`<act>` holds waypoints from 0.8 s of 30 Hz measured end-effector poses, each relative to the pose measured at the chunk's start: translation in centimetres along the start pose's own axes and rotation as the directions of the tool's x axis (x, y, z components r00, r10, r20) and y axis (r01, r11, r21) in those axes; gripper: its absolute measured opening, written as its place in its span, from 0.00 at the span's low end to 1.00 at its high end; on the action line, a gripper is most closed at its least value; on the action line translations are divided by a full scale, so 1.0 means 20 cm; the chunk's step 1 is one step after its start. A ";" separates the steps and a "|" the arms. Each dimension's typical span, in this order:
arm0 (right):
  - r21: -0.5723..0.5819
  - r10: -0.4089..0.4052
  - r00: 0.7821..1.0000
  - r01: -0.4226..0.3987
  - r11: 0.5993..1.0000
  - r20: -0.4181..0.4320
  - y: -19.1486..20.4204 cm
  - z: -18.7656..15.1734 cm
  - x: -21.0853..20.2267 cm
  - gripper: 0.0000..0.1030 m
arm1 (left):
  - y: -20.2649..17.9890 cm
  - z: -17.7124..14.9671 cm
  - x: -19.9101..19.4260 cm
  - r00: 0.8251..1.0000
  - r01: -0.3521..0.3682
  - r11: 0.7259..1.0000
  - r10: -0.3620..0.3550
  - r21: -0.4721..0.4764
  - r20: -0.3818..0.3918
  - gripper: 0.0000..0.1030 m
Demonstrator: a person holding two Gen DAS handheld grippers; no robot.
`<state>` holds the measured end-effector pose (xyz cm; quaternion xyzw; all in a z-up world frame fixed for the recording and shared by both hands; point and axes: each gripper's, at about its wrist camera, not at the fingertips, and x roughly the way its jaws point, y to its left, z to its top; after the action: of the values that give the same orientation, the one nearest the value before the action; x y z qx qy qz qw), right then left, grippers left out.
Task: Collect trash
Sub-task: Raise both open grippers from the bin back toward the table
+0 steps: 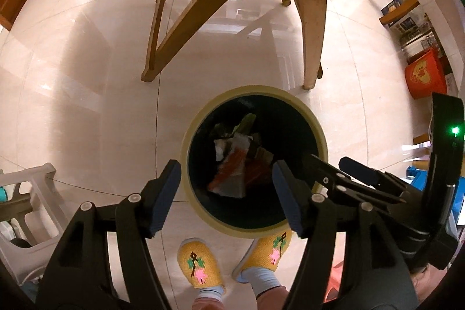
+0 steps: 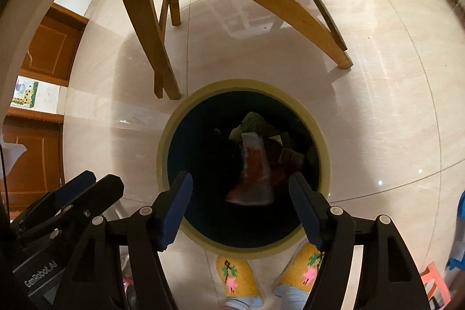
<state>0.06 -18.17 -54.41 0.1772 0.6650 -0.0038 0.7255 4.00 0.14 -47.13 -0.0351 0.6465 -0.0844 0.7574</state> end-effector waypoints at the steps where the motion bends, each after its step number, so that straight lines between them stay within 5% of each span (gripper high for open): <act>1: 0.008 -0.005 1.000 0.005 1.000 0.005 0.00 0.00 -0.01 0.68 | 0.00 -0.01 -0.01 1.000 0.001 1.000 -0.001 -0.001 0.002 0.61; 12: 0.015 -0.066 0.996 0.065 0.998 0.067 0.04 -0.07 -0.31 0.68 | -0.02 -0.05 -0.42 1.000 0.001 1.000 -0.001 -0.014 0.030 0.61; 24: 0.047 0.008 0.984 -0.016 0.999 0.179 0.28 -0.15 -1.15 0.68 | -0.05 -0.03 -1.27 0.995 0.024 0.999 -0.027 0.031 0.092 0.61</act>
<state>-4.05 -17.39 -30.86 0.1976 0.5958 -0.0314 0.7778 -0.48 3.64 -22.31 -0.0360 0.6091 -0.1021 0.7857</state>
